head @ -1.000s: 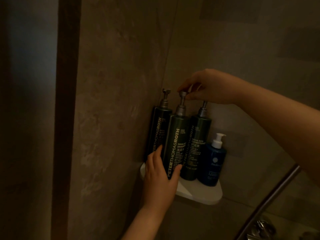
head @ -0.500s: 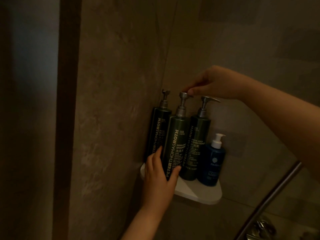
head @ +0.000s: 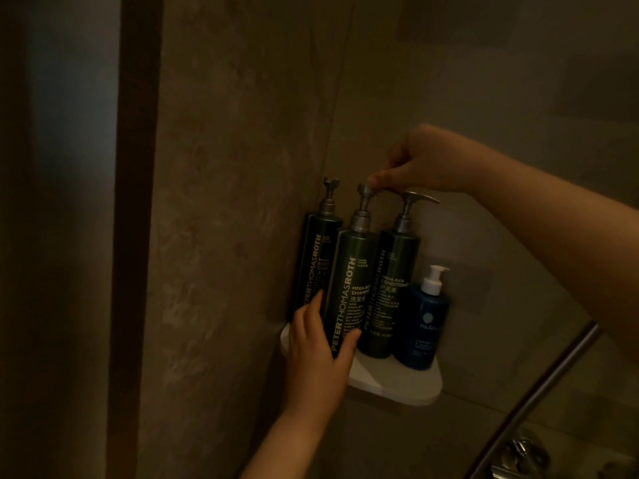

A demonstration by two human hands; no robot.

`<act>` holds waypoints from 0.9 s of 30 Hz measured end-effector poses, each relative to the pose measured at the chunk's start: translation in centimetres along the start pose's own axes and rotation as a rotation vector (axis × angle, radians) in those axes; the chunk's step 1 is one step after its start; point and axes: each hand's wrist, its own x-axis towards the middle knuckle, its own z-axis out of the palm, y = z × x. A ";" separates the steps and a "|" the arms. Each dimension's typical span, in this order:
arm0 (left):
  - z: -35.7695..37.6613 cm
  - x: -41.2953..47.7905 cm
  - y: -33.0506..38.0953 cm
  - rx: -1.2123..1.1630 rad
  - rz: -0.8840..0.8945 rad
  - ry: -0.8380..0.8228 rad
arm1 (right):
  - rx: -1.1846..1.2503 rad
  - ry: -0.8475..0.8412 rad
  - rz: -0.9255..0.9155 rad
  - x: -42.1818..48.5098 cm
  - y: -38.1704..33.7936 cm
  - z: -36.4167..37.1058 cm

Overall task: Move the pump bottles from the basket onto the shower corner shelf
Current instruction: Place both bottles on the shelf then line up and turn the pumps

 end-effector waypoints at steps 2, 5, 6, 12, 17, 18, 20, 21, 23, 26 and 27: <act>0.0 -0.1 0.0 -0.001 -0.002 0.001 | -0.030 -0.009 -0.031 -0.2 0.0 -0.1; 0.1 -0.1 0.0 -0.001 0.000 0.011 | 0.062 -0.041 -0.058 -0.9 -0.1 -0.3; 0.1 -0.1 0.0 -0.001 -0.001 0.013 | 0.093 -0.053 -0.065 -1.1 -0.1 -0.3; 0.1 -0.1 0.0 -0.001 0.001 0.014 | 0.120 -0.055 -0.035 -0.8 0.0 0.1; 0.1 0.1 0.0 0.017 -0.001 0.015 | 0.121 -0.061 0.058 0.0 -0.2 0.1; 0.1 0.0 0.0 0.017 0.001 0.011 | 0.133 -0.071 0.073 0.2 -0.4 0.1; 0.1 0.0 -0.1 0.018 0.006 0.008 | 0.154 -0.097 0.083 0.3 -0.6 0.0; 0.1 0.0 -0.1 0.022 0.007 0.005 | 0.161 -0.108 0.072 0.3 -0.7 -0.1; 0.0 -0.1 -0.1 0.023 0.007 -0.004 | 0.160 -0.112 0.015 0.0 -0.5 -0.3; -0.1 0.0 -0.1 -0.006 -0.001 -0.032 | 0.179 -0.076 -0.108 -1.0 0.1 -0.6; -0.1 0.1 -0.2 -0.020 -0.007 -0.045 | 0.168 -0.064 -0.142 -1.2 0.4 -0.7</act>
